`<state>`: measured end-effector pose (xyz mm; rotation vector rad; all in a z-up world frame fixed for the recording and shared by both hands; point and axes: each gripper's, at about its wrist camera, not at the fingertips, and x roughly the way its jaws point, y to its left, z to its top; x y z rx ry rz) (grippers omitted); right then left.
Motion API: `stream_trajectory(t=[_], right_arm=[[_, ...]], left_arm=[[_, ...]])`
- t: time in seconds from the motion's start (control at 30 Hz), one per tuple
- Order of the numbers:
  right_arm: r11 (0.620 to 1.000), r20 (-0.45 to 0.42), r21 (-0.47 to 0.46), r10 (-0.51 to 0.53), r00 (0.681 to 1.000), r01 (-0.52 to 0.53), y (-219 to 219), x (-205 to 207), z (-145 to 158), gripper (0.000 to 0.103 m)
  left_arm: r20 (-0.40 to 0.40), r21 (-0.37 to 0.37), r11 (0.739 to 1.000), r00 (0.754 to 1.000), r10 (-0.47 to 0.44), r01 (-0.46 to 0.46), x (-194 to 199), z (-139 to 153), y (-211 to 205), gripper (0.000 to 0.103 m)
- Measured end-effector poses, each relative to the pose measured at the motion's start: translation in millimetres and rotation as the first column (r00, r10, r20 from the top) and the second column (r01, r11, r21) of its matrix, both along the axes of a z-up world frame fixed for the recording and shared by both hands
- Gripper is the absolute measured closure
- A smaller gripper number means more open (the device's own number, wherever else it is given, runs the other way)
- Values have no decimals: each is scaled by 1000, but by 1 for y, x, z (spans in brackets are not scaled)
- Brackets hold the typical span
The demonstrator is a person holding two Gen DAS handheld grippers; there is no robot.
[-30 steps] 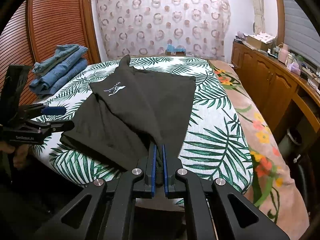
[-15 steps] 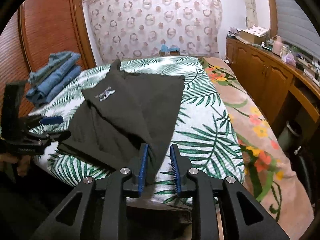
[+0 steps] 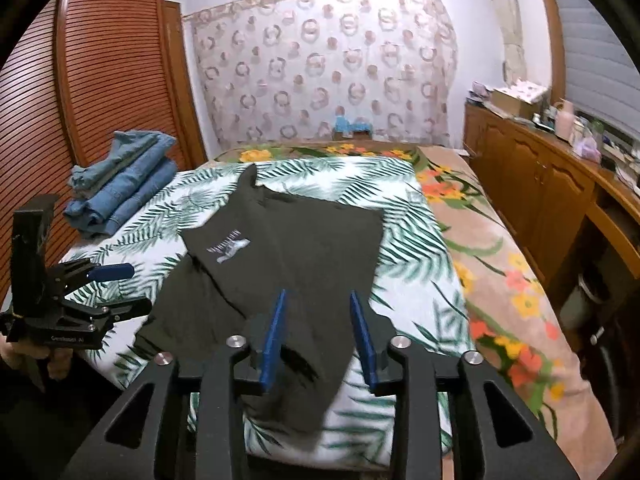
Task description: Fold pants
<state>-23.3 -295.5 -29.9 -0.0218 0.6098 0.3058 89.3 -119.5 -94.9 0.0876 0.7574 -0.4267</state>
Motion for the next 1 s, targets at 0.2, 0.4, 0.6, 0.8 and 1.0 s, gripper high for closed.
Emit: stream_trajectory(t=[0.2,0.4,0.6,0.8,1.0], right_arm=[[996,-11,-28,80,997,-80,30,24,-4,67],[986,-62,-30,164,985,-166,55,52,-14,67],[976,-99,-80,193,976,-201,75,75,-25,67],[970,-117,-108,207,971,-220,90,94,-26,67],[965,-124,-108,223,967,-237,109,114,-24,67]], left_arm=[[11,-14,999,999,33,-33,2,7,12,24],[24,-33,997,997,68,-67,4,11,23,24],[33,-41,995,996,89,-87,6,13,32,24],[33,-49,994,994,101,-99,7,13,37,24],[31,-57,993,994,109,-107,8,10,43,24]])
